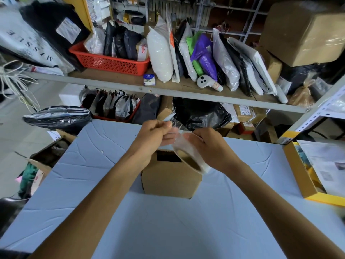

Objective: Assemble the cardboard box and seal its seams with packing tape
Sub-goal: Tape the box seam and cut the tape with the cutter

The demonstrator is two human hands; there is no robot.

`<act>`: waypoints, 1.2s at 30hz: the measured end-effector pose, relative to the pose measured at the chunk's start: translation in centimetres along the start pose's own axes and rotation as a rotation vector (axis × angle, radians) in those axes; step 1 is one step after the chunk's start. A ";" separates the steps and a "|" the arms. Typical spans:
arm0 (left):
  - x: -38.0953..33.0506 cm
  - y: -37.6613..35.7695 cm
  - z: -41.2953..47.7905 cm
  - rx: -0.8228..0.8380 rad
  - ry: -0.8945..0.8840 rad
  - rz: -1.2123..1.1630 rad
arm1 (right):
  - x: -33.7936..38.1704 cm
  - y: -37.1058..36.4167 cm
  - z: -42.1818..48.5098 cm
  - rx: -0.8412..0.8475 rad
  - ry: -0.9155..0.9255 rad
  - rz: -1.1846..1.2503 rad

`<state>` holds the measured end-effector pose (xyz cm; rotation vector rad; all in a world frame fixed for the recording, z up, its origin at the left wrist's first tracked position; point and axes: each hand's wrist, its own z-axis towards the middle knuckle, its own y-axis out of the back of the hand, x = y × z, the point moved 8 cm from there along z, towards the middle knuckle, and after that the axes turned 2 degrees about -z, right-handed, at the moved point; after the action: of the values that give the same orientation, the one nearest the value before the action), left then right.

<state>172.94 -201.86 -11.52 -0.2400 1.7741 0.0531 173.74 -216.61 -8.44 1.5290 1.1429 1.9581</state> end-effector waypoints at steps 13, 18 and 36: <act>-0.8 0.4 -0.3 -0.099 -0.009 -0.023 | -3.2 0.0 -1.1 0.029 -0.023 0.051; -0.7 1.4 -0.2 -0.139 0.031 -0.151 | -2.4 1.2 -1.0 -0.037 0.059 0.155; 2.5 2.8 0.7 -0.096 0.143 0.039 | -3.5 1.4 0.6 -0.058 0.101 0.005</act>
<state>172.61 -199.30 -14.37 -0.2842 1.9211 0.1529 175.61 -219.80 -9.39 1.4193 1.1128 2.0738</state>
